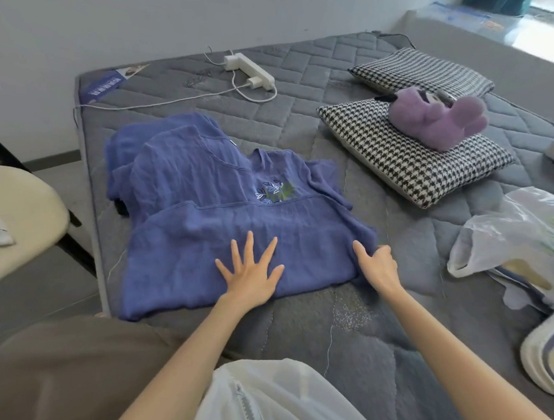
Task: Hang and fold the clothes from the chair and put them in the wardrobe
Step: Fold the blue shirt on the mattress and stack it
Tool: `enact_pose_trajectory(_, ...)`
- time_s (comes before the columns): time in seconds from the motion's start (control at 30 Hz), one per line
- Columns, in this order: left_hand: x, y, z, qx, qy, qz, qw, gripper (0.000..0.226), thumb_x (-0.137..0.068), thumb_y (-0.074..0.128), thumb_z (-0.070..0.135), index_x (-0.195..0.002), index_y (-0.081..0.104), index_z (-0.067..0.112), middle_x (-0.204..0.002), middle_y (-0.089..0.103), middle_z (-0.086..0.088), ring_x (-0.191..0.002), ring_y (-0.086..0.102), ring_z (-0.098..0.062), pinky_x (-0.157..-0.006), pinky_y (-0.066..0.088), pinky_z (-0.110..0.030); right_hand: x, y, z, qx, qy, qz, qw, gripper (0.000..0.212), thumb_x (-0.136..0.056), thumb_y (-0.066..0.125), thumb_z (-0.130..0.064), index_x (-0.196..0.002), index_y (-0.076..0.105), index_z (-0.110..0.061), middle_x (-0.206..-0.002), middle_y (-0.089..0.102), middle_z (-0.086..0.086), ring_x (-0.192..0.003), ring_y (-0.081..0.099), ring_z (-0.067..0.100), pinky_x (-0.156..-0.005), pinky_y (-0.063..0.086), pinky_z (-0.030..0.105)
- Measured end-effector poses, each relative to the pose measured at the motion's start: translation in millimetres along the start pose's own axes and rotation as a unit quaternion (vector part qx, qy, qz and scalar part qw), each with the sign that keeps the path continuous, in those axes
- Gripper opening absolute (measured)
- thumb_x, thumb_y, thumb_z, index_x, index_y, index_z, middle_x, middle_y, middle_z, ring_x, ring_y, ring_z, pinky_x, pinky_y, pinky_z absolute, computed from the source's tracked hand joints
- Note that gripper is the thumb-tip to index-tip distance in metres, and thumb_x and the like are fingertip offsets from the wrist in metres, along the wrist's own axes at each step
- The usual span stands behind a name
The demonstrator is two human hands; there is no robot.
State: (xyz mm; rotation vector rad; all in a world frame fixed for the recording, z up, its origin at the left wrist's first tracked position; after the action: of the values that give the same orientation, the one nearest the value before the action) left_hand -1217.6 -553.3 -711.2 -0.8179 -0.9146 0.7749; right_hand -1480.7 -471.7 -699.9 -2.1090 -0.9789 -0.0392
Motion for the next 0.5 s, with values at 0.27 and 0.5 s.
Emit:
enact_pose_trajectory(0.27,16.9,22.6,-21.6,-0.069,0.041,0.029,0.996,0.106,-0.044,-0.009,0.097,-0.141,-0.019,0.054,-0.153,-0.034,0.003,-0.140,-0.031,-0.034,-0.103,-0.014,-0.070,12.1,-13.7,11.6,-0.225,-0.024,0.029,0.974,0.026,-0.099,0.048,-0.021,-0.075,0.050,-0.011,-0.073,0.047,0.001,-0.070,0.041,0.013,-0.059,0.032,0.028)
enact_pose_trajectory(0.5,22.4,19.6,-20.8,-0.090,0.053,0.033,0.994,0.077,-0.075,0.013,0.083,-0.137,-0.022,0.054,-0.155,-0.031,0.003,-0.142,-0.027,-0.035,-0.105,-0.010,-0.070,3.1,-54.0,-10.8,-0.183,-0.117,0.109,0.970,0.033,-0.101,0.044,-0.027,-0.078,0.053,-0.005,-0.071,0.051,0.000,-0.069,0.042,0.014,-0.061,0.032,0.033)
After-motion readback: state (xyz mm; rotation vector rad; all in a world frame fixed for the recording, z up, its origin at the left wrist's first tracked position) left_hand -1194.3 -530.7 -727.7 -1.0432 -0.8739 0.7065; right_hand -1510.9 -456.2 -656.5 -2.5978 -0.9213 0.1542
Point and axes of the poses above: each hand's wrist, its own x-axis away from the middle knuckle, its own y-axis out of the palm, z = x × y, the point moved 9 cm from there along -x, towards the middle knuckle
